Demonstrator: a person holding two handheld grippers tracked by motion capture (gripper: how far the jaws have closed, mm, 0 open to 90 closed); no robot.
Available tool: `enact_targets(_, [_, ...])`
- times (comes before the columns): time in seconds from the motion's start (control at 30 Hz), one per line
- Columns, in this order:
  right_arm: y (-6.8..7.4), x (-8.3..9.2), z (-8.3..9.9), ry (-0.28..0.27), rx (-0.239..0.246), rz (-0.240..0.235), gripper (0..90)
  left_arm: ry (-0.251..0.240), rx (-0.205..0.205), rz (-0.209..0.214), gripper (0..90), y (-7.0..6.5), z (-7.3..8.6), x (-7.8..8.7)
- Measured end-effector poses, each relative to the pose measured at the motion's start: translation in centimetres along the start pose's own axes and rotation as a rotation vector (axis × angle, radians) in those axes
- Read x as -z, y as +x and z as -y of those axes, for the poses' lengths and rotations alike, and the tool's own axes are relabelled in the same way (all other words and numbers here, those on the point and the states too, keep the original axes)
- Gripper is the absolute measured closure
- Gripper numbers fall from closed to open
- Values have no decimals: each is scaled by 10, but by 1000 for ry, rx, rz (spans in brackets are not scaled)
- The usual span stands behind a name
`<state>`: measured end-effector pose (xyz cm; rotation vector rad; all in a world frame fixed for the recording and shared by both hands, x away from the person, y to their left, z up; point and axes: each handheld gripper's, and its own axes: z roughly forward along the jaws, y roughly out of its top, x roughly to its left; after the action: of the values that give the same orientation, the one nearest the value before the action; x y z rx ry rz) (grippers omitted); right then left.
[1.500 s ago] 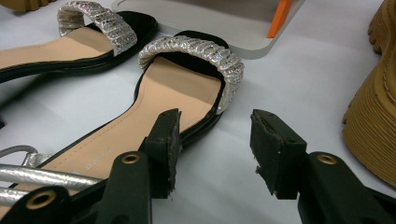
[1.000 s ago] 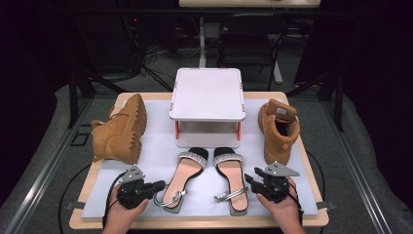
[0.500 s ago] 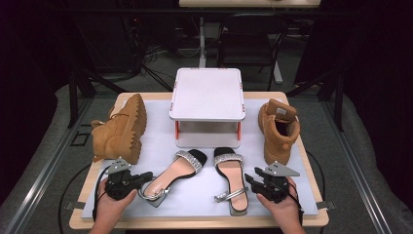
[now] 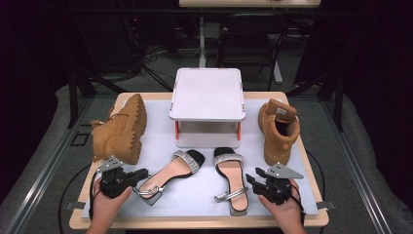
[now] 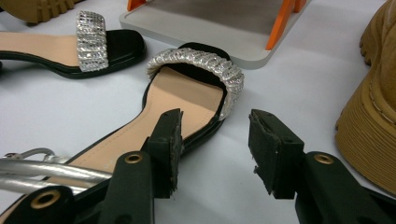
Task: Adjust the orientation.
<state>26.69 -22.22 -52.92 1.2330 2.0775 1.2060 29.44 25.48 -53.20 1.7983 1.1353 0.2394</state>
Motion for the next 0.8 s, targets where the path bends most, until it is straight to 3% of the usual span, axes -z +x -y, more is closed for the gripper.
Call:
enact_targets(0.2, [9, 10, -1, -23, 0, -18, 555, -16, -5, -1, 681, -1, -1, -2])
enact_targets(0.5, [30, 10, -3, -12, 40, -67, 546, -11, -12, -2, 654, -2, -2, -3])
enact_targets(0.67, [36, 15, -3, -21, 49, -61, 546, -14, -16, -8, 648, -3, -2, -3])
enact_targets(0.8, [38, 29, -5, -48, 36, -46, 553, -24, -18, -6, 641, -4, -2, -2])
